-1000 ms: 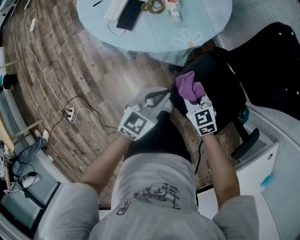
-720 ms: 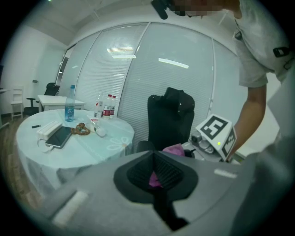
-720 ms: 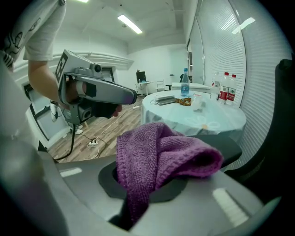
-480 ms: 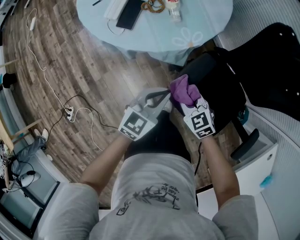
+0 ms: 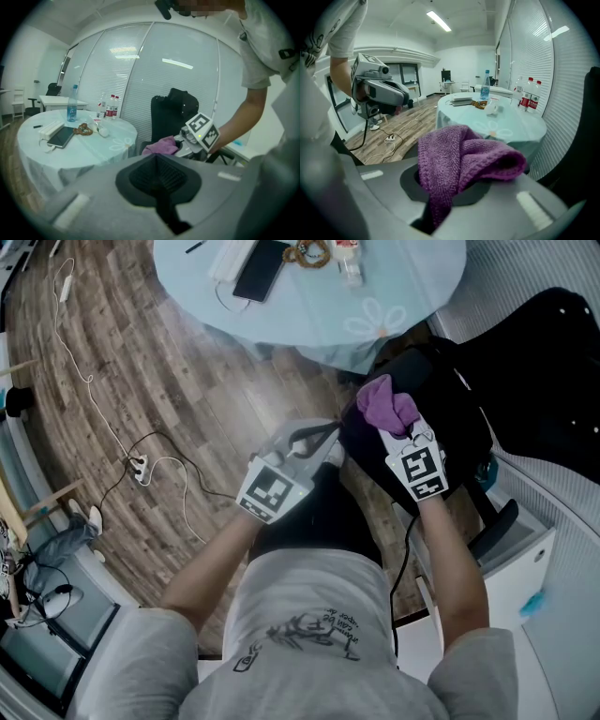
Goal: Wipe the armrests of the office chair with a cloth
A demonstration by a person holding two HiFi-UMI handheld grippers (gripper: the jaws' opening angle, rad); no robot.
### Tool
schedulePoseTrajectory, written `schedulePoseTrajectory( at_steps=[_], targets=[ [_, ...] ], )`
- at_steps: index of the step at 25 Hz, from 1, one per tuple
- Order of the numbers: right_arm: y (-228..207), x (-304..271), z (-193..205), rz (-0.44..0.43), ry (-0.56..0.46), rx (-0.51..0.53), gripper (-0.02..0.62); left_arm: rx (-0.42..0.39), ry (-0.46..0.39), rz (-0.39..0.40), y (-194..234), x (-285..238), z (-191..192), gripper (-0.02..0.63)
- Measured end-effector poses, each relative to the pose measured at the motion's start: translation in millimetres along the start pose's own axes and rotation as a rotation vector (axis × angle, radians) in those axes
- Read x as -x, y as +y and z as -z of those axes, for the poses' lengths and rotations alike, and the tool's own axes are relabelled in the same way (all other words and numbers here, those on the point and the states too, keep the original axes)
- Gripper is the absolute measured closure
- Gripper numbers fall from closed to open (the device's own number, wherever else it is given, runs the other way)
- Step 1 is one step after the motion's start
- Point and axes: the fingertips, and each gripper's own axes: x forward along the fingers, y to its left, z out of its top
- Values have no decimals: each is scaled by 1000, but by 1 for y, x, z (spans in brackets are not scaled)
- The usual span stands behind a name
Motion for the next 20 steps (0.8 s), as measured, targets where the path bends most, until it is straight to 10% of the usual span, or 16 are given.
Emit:
schedulePoseTrajectory(
  at_steps=[20],
  targets=[
    [-148, 5, 12, 139, 7, -116, 558, 10, 6, -2, 2, 0, 3, 604]
  ],
)
